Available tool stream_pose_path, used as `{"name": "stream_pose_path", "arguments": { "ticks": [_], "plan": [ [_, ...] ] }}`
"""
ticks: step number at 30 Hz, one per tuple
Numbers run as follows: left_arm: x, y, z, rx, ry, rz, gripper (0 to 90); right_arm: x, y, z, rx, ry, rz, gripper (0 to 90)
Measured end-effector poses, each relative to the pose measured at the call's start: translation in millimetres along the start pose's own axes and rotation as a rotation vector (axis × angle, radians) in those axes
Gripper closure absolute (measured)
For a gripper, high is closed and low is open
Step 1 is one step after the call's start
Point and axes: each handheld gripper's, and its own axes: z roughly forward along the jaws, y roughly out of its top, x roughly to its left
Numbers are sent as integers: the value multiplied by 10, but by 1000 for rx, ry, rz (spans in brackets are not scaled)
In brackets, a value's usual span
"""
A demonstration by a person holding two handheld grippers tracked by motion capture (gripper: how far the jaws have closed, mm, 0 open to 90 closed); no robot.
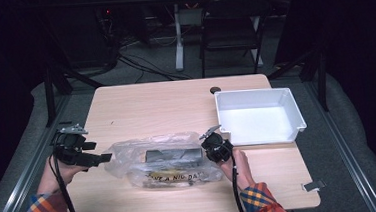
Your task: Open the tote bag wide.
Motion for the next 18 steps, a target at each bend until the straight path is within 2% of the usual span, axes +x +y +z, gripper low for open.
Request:
{"name": "stream_pose_path", "arguments": {
  "ticks": [5,11,12,14,18],
  "plan": [
    [-132,58,-94,-26,-14,40,148,1,2,-5,-2,-3,-2,857],
    [-401,189,-252,-138,-22,98,148,11,6,6,1,2,1,857],
    [-443,210,-239,-152,-20,110,149,10,8,6,6,-1,-4,857],
    [-508,243,-153,-148,-15,122,151,14,13,9,7,-2,-13,857],
    [-501,242,163,-76,16,111,171,29,15,8,-3,-4,-10,856]
  ]
}}
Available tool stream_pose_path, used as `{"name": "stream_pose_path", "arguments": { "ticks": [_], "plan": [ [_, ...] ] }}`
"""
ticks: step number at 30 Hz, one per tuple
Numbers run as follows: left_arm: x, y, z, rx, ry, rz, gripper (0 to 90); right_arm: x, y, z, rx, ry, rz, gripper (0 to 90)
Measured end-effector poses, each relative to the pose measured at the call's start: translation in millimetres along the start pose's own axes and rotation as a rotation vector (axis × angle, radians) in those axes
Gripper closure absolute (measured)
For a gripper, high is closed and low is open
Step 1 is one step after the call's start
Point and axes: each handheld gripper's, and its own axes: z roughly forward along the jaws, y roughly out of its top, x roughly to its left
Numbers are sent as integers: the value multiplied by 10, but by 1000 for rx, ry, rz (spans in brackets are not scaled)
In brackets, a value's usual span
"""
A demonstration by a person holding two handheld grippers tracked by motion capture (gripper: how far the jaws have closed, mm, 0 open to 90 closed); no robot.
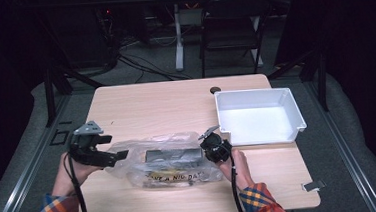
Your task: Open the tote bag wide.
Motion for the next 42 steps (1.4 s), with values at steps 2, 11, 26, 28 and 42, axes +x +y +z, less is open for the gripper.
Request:
{"name": "stream_pose_path", "arguments": {
  "ticks": [2,11,26,28,42],
  "plan": [
    [35,-38,163,35,20,-3,256,0,-6,4,-13,-3,11,857],
    [199,-172,776,138,124,6,871,-13,18,2,-27,-1,-10,856],
    [195,-173,1264,284,366,100,900,-105,9,136,9,-54,16,832],
    [179,-174,1274,308,377,116,900,-92,-1,163,26,-61,12,822],
    [134,-248,1127,377,259,106,899,-147,-74,-143,52,43,-50,539]
  ]
}}
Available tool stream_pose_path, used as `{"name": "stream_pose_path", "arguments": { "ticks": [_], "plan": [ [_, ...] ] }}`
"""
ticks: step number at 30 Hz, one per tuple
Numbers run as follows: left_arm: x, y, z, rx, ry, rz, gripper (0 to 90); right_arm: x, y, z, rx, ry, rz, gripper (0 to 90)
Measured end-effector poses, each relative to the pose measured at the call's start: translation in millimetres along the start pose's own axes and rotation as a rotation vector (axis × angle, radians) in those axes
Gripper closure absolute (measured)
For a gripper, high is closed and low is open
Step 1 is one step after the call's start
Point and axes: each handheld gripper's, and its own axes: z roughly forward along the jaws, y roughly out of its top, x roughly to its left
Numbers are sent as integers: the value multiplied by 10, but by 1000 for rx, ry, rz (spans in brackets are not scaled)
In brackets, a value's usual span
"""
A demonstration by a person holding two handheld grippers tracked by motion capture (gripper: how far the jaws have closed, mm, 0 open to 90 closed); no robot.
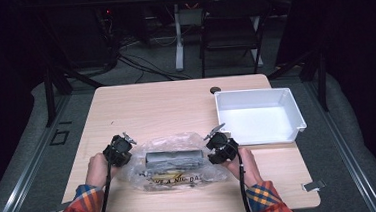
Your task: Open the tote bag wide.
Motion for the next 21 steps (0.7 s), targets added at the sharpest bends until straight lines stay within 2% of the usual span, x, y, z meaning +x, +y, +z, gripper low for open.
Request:
{"name": "stream_pose_path", "arguments": {
  "ticks": [1,5,9,11,13,15,16,19,21],
  "plan": [
    [2,-10,-12,-12,-7,-13,898,-7,-7,-40,-15,10,3,522],
    [25,-23,-40,-27,-25,-26,894,-44,-32,-246,-84,20,5,478],
    [49,-29,-67,-39,-56,-44,886,20,-40,-454,-178,19,-35,474],
    [51,-30,-71,-46,-60,-49,886,119,-18,-511,-202,56,-79,474],
    [48,-31,-70,-49,-66,-53,884,262,17,-501,-181,96,-135,477],
    [47,-32,-66,-52,-68,-56,882,391,47,-414,-117,96,-179,477],
    [44,-35,-60,-58,-62,-59,878,439,42,-329,-90,95,-176,485],
    [53,-41,-47,-53,-67,-61,877,439,1,-169,-2,76,-195,590],
    [58,-42,-37,-51,-66,-61,877,415,-39,-114,17,71,-190,706]
  ]
}}
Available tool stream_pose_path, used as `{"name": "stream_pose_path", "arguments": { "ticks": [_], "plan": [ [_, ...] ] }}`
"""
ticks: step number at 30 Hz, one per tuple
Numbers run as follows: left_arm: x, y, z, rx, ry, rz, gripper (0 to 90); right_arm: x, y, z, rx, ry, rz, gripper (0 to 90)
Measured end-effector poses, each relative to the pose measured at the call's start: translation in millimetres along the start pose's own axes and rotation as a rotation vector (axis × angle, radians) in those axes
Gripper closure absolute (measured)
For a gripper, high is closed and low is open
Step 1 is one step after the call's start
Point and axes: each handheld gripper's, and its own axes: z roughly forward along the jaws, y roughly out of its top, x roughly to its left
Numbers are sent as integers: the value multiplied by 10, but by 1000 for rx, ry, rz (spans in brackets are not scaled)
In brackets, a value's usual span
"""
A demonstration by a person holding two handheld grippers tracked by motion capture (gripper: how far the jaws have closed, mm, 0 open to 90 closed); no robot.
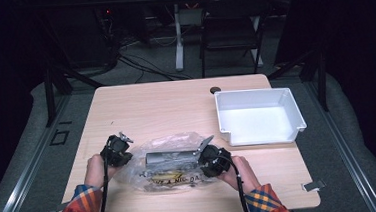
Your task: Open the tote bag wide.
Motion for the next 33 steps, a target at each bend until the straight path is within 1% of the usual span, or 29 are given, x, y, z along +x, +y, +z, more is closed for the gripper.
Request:
{"name": "stream_pose_path", "arguments": {
  "ticks": [3,4,5,7,8,10,11,15,16,19,20,24,25,26,27,29,30,32,33],
  "plan": [
    [1,1,2,-7,7,-3,879,-26,-49,34,4,4,4,858],
    [1,1,0,-10,11,-7,880,-24,-67,43,10,10,4,890],
    [3,-1,-4,-12,19,-9,884,-23,-78,48,18,18,-2,899],
    [15,-4,-6,-10,24,-11,891,-6,-123,59,43,31,-15,900],
    [22,-8,-1,-11,27,-16,892,-1,-146,69,44,39,-11,900],
    [39,-11,17,-2,32,-20,894,4,-219,91,72,57,-5,900],
    [42,-12,24,-1,35,-20,894,4,-241,100,76,60,-1,900],
    [28,0,46,12,79,-7,895,-3,-304,116,110,82,1,900],
    [27,3,54,15,89,-5,895,-1,-310,115,108,84,5,900],
    [43,5,88,28,101,-5,895,-24,-321,111,124,103,8,900],
    [54,3,107,33,106,-6,895,-34,-321,107,138,100,2,900],
    [78,-1,142,23,117,-18,889,-41,-323,108,138,88,6,900],
    [78,0,138,20,119,-18,881,-36,-318,110,149,83,1,900],
    [82,2,126,23,108,-23,868,-29,-315,111,149,80,-1,900],
    [89,1,121,15,99,-25,847,-31,-312,105,140,88,3,853],
    [105,2,83,3,76,-43,806,-43,-297,71,118,100,4,749],
    [123,5,45,-10,56,-55,775,-43,-287,44,93,117,10,722],
    [147,10,-40,-47,28,-77,745,-37,-255,-30,51,129,6,678],
    [152,15,-75,-58,28,-81,694,-28,-232,-86,23,137,2,652]
  ]
}}
